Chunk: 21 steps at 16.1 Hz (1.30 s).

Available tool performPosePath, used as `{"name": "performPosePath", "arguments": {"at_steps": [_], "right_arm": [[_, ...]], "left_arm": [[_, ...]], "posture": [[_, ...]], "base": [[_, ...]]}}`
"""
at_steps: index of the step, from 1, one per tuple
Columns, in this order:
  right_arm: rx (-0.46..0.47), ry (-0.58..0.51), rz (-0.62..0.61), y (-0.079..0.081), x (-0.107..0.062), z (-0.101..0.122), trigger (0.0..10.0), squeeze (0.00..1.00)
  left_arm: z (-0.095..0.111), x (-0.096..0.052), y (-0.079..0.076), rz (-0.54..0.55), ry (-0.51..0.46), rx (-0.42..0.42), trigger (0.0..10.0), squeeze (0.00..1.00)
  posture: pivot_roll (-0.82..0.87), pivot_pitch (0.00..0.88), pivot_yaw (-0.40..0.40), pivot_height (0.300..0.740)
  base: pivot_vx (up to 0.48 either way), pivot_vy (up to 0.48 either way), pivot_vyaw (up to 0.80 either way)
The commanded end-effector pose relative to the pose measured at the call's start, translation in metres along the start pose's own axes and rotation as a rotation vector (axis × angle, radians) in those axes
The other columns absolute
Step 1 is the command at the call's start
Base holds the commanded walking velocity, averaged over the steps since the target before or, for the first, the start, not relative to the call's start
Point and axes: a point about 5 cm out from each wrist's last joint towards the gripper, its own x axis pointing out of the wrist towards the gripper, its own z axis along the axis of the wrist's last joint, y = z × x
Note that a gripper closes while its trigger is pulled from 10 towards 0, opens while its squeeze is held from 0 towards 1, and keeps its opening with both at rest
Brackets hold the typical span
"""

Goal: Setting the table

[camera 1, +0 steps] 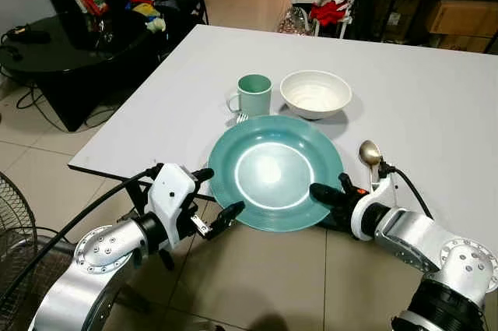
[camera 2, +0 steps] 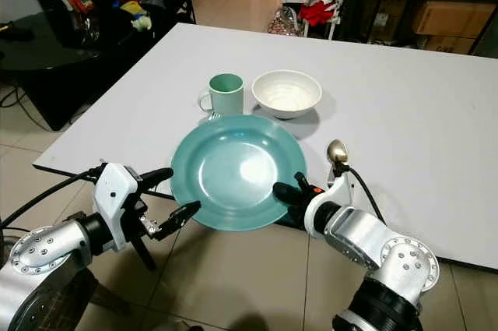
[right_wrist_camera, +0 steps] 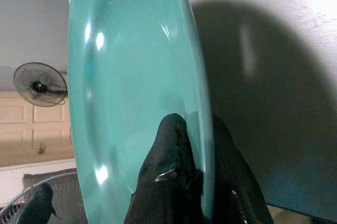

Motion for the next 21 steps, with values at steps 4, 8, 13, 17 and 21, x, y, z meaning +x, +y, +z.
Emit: {"name": "performPosePath", "arguments": {"at_steps": [4, 8, 13, 17, 21], "right_arm": [[0.056, -0.109, -0.023, 0.002, 0.004, 0.016, 10.0, 0.0], [-0.022, -0.183, -0.094, -0.001, 0.003, 0.027, 10.0, 0.0], [0.024, -0.228, -0.096, -0.003, 0.009, 0.033, 10.0, 0.66], [0.026, -0.259, -0.056, 0.001, 0.013, 0.035, 10.0, 0.94], [-0.082, -0.253, -0.077, 0.005, 0.009, 0.033, 10.0, 1.0]], "left_arm": [[0.005, 0.001, -0.004, -0.019, -0.007, 0.017, 10.0, 0.0], [0.006, 0.002, -0.004, -0.02, -0.01, 0.019, 10.0, 0.0], [0.006, 0.004, -0.006, -0.018, -0.017, 0.01, 10.0, 0.0], [0.007, 0.004, -0.003, -0.006, -0.018, 0.015, 10.0, 0.0], [0.007, 0.003, -0.003, 0.001, -0.015, 0.018, 10.0, 0.0]], "posture": [[-0.03, 0.0, 0.043, 0.74], [-0.03, 0.0, 0.042, 0.74], [-0.02, 0.0, 0.042, 0.74], [-0.02, 0.0, 0.042, 0.74], [-0.02, 0.0, 0.043, 0.74]], "base": [[0.0, 0.0, 0.0], [0.0, 0.0, 0.0], [0.0, 0.0, 0.0], [0.0, 0.0, 0.0], [0.0, 0.0, 0.0]]}}
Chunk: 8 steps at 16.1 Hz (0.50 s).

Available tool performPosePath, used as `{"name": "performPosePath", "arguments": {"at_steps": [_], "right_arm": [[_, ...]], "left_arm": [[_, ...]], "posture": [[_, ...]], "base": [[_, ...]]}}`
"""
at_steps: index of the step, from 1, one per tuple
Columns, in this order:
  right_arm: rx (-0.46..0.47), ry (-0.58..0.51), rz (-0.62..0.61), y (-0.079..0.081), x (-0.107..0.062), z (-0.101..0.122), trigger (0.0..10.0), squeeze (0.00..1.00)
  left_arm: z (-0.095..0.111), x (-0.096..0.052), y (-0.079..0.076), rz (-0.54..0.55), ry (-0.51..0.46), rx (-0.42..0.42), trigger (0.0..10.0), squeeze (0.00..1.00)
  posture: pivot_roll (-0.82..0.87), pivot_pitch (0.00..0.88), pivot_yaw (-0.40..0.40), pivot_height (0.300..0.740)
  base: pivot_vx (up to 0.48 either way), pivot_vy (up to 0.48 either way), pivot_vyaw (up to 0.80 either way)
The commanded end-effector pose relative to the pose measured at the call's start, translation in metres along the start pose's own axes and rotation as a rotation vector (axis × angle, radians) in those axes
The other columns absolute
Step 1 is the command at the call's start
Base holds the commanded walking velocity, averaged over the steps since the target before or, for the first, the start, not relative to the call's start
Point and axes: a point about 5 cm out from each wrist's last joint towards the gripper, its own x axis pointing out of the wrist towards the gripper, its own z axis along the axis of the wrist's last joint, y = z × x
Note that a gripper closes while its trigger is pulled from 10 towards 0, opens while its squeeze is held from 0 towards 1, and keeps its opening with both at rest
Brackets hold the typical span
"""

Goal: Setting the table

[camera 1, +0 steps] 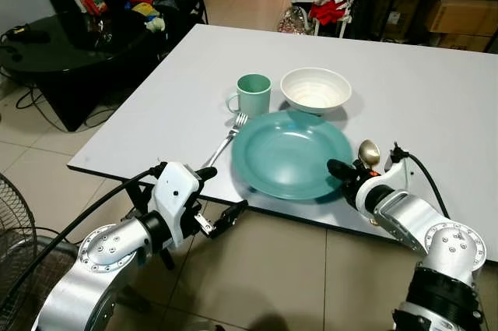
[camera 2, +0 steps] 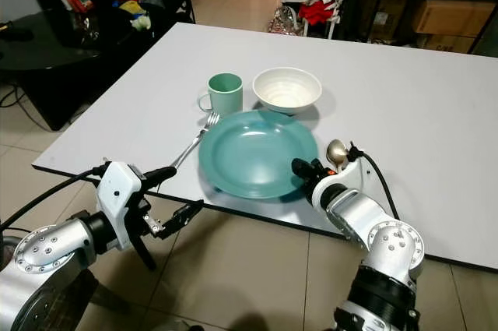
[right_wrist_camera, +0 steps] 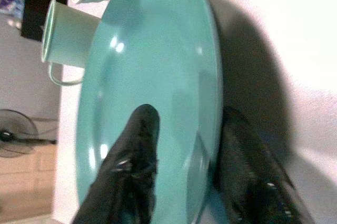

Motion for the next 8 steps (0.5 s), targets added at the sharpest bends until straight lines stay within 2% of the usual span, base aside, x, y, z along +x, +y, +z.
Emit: {"name": "performPosePath", "arguments": {"at_steps": [1, 3, 5, 7, 8], "right_arm": [[-0.068, -0.018, -0.022, 0.001, -0.004, 0.003, 10.0, 1.0], [-0.16, -0.042, -0.093, -0.006, -0.013, 0.004, 10.0, 1.0], [-0.22, -0.066, -0.111, -0.008, -0.025, 0.006, 10.0, 1.0], [-0.276, -0.105, -0.1, -0.004, -0.039, 0.011, 10.0, 1.0], [-0.344, -0.145, -0.071, 0.004, -0.052, 0.017, 10.0, 1.0]], "left_arm": [[0.004, -0.001, 0.0, 0.004, -0.004, 0.019, 10.0, 0.0], [0.002, 0.0, 0.0, 0.008, 0.003, 0.023, 10.0, 0.0], [0.002, -0.001, 0.0, 0.008, 0.002, 0.022, 10.0, 0.0], [0.002, -0.001, -0.001, 0.011, -0.001, 0.017, 10.0, 0.0], [0.003, 0.0, 0.0, 0.031, -0.013, 0.011, 10.0, 0.0]], "posture": [[-0.02, 0.0, 0.043, 0.74], [-0.02, 0.0, 0.044, 0.74], [-0.03, 0.0, 0.051, 0.74], [-0.03, 0.0, 0.055, 0.74], [-0.04, 0.0, 0.06, 0.74]], "base": [[0.0, 0.0, 0.0], [0.0, 0.0, 0.0], [0.0, 0.0, 0.0], [0.0, 0.0, 0.0], [0.0, 0.0, 0.0]]}}
